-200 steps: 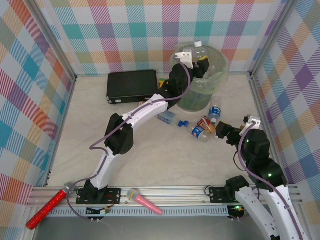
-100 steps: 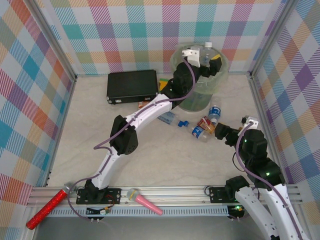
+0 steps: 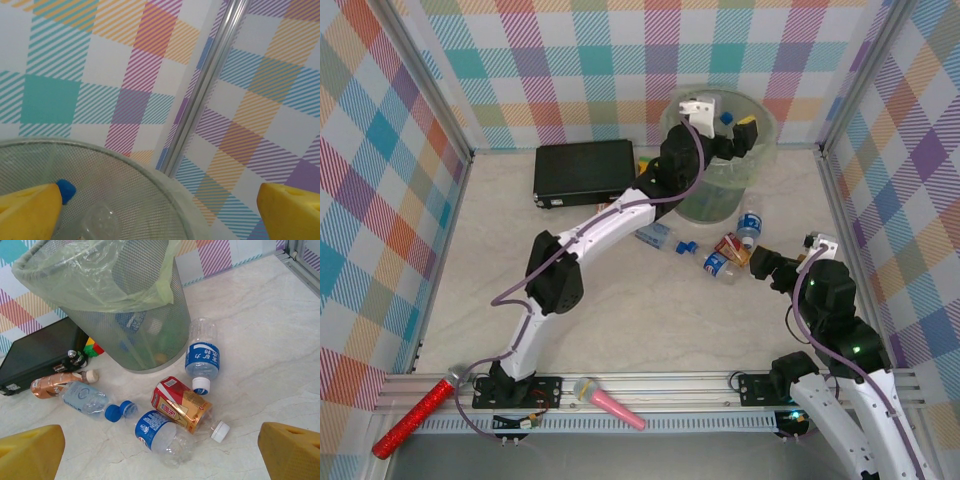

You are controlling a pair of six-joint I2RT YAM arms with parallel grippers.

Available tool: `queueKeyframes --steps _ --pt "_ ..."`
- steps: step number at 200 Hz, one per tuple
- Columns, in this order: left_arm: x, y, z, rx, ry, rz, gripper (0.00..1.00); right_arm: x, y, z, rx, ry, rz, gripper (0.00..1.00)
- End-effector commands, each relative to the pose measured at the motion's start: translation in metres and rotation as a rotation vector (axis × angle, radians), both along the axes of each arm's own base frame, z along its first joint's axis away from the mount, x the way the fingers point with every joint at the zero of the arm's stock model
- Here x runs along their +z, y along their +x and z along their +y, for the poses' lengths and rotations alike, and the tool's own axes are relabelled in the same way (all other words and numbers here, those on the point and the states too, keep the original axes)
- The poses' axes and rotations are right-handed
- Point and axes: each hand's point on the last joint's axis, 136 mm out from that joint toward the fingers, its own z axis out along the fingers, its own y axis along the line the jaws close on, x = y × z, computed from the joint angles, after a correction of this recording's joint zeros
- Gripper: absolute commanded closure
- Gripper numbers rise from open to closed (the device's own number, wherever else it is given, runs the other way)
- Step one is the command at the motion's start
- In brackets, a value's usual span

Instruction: Put the plastic bottles in the bin

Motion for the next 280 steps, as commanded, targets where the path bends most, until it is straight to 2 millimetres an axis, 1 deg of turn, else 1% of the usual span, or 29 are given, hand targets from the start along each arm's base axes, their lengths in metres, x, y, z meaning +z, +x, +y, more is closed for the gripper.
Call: queueKeyframes --steps 1,7,27,30,32,46,61,78,82,96,113,115,116,121,134,159,184,195,197,206,219,227,243,263,280 --pt "0.053 -0.033 0.021 -0.029 -0.066 -0.047 0.0 0.012 -0.001 0.003 0.017 0.016 -0.026 0.01" --pt "0.053 -0.037 0.025 -0.028 -0.067 -0.039 0.0 0.012 0.0 0.004 0.021 0.017 -0.022 0.01" --pt "0.043 -0.05 0.041 -0.026 -0.061 0.006 0.0 0.011 0.004 0.01 0.04 0.022 -0.006 0.01" --pt "0.046 -0.053 0.045 -0.025 -0.065 0.007 0.0 0.011 0.005 0.011 0.043 0.024 -0.003 0.01" --pt "0.042 -0.054 0.046 -0.025 -0.061 0.017 0.0 0.01 0.006 0.012 0.045 0.024 0.002 0.01" --pt "0.033 -0.065 0.061 -0.017 -0.06 0.053 0.0 0.007 0.01 0.017 0.061 0.032 0.024 0.01" --pt "0.023 -0.077 0.077 -0.009 -0.051 0.094 0.0 -0.002 0.016 0.023 0.076 0.042 0.067 0.01" --pt "-0.002 -0.088 0.094 0.012 -0.019 0.165 0.0 -0.014 0.024 0.033 0.105 0.052 0.118 0.01" --pt "-0.004 -0.092 0.099 0.016 -0.016 0.178 0.0 -0.017 0.026 0.035 0.112 0.053 0.13 0.01" --pt "-0.023 -0.103 0.112 0.025 0.016 0.233 0.0 -0.026 0.032 0.044 0.147 0.047 0.178 0.01" --pt "-0.05 -0.117 0.13 0.042 0.045 0.304 0.0 -0.038 0.04 0.05 0.163 0.024 0.253 0.01" --pt "-0.053 -0.118 0.132 0.045 0.046 0.311 0.0 -0.039 0.041 0.051 0.167 0.021 0.259 0.01" --pt "-0.058 -0.119 0.133 0.045 0.052 0.32 0.0 -0.039 0.041 0.051 0.169 0.02 0.261 0.01" --pt "-0.063 -0.123 0.138 0.049 0.057 0.332 0.0 -0.041 0.044 0.054 0.185 0.012 0.275 0.01" --pt "-0.085 -0.133 0.153 0.073 0.081 0.379 0.0 -0.048 0.05 0.061 0.218 -0.013 0.312 0.01" --pt "-0.112 -0.153 0.186 0.129 0.116 0.441 0.0 -0.061 0.063 0.073 0.29 -0.082 0.397 0.0" --pt "-0.133 -0.173 0.215 0.167 0.126 0.478 0.01 -0.075 0.076 0.089 0.365 -0.19 0.473 0.07" --pt "-0.136 -0.182 0.226 0.176 0.117 0.486 0.0 -0.082 0.082 0.097 0.397 -0.246 0.512 0.09" --pt "-0.14 -0.183 0.228 0.18 0.122 0.491 0.0 -0.083 0.083 0.099 0.405 -0.257 0.521 0.1" --pt "-0.144 -0.189 0.238 0.193 0.126 0.499 0.01 -0.089 0.086 0.107 0.441 -0.308 0.548 0.11" --pt "-0.151 -0.197 0.252 0.22 0.133 0.513 0.0 -0.101 0.091 0.116 0.478 -0.386 0.601 0.13" --pt "-0.155 -0.201 0.259 0.23 0.136 0.519 0.0 -0.105 0.093 0.125 0.515 -0.423 0.618 0.15" --pt "-0.16 -0.21 0.27 0.238 0.134 0.52 0.0 -0.115 0.099 0.144 0.572 -0.5 0.626 0.15" --pt "-0.163 -0.219 0.283 0.254 0.138 0.526 0.0 -0.127 0.105 0.168 0.66 -0.55 0.639 0.18" --pt "-0.163 -0.225 0.293 0.265 0.139 0.522 0.0 -0.137 0.109 0.186 0.734 -0.54 0.655 0.19"
